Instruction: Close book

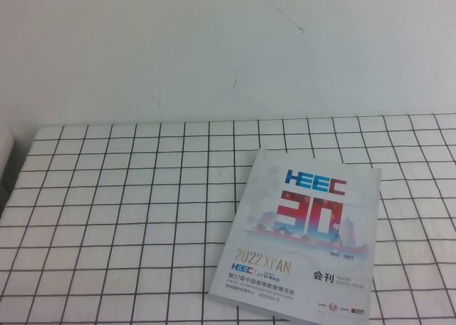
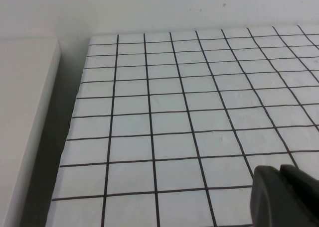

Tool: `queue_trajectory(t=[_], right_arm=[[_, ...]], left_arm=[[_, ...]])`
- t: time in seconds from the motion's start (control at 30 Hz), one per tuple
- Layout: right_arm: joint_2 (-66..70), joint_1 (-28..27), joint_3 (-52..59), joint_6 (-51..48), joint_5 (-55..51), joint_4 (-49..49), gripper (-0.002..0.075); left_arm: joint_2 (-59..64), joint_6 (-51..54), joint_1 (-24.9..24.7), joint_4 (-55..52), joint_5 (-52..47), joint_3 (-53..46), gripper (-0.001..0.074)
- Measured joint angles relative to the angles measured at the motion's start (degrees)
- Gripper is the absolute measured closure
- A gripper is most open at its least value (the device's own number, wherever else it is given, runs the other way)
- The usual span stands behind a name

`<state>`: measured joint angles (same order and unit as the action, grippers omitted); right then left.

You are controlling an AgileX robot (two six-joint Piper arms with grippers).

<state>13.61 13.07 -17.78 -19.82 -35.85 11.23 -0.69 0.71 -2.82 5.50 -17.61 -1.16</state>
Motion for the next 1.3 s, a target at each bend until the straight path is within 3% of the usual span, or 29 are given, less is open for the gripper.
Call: queue_trajectory(t=[1.07,1.3], right_arm=[[-1.6,-0.1,3.2,-0.4,2.6,-1.9,0.0729],[-9.5,-5.9,9.4,4.1,10.4,-7.4,0.0729]], left_arm=[[0.0,-0.1,0.0,-0.1,-0.7,0.1,0.0739],[0.0,-0.1,0.0,-0.1,-0.7,0.1,0.0739]])
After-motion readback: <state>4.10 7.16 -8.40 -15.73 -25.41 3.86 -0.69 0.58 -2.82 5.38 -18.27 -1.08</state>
